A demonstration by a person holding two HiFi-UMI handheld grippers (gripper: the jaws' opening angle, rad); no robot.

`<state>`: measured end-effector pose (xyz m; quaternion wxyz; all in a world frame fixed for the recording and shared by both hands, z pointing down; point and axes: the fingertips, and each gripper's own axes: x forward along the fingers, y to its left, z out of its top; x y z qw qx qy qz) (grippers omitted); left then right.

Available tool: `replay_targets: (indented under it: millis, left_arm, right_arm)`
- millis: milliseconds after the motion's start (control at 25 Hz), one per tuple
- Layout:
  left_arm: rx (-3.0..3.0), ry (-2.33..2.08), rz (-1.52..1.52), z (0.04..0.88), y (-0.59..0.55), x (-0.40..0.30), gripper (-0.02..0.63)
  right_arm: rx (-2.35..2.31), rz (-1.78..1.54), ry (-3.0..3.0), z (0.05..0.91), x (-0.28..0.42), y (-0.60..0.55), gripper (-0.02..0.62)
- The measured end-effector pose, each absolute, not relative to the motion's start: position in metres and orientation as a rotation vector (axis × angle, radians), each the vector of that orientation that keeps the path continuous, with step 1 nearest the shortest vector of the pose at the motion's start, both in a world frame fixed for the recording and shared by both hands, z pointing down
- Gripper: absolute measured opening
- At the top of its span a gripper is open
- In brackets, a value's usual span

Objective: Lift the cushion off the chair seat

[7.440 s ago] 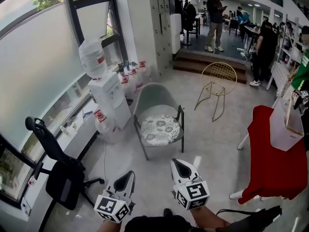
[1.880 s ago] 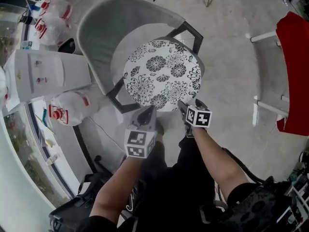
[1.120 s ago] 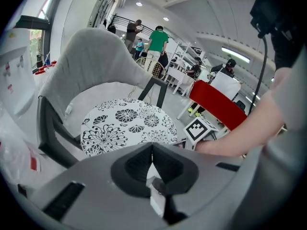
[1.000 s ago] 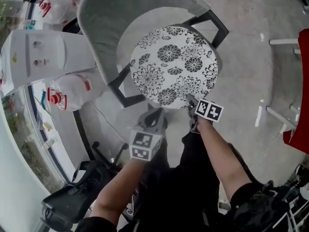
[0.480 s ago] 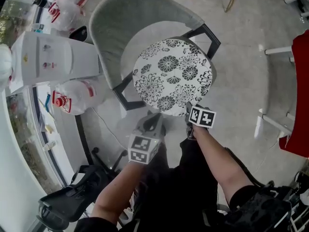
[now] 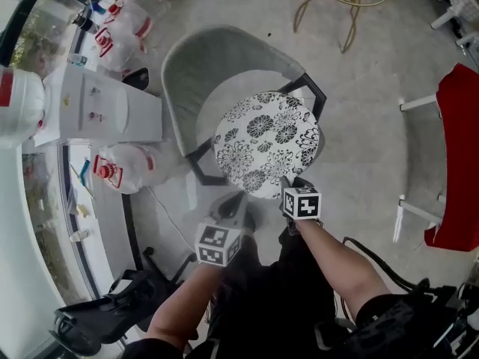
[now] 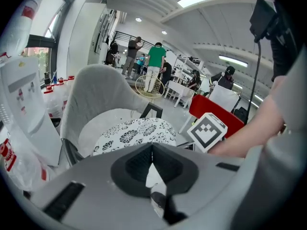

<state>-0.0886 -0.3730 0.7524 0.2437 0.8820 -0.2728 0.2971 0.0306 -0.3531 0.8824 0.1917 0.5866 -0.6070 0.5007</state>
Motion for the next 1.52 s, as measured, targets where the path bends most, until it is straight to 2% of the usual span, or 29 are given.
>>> replay_targets:
  millis: [680,1520]
  left_arm:
    - [2.55,-0.876,0.543,0.609,-0.4,-0.084,0.008]
    - [2.758,-1.065,0.177,0.441,-0.424,-0.115,0.008]
  right_arm:
    - [1.44,0.828,-1.968,0.713,0.029,-0.396,0.035]
    - [1.682,0.504,-2.19,0.5,0.04,-0.416,0.034]
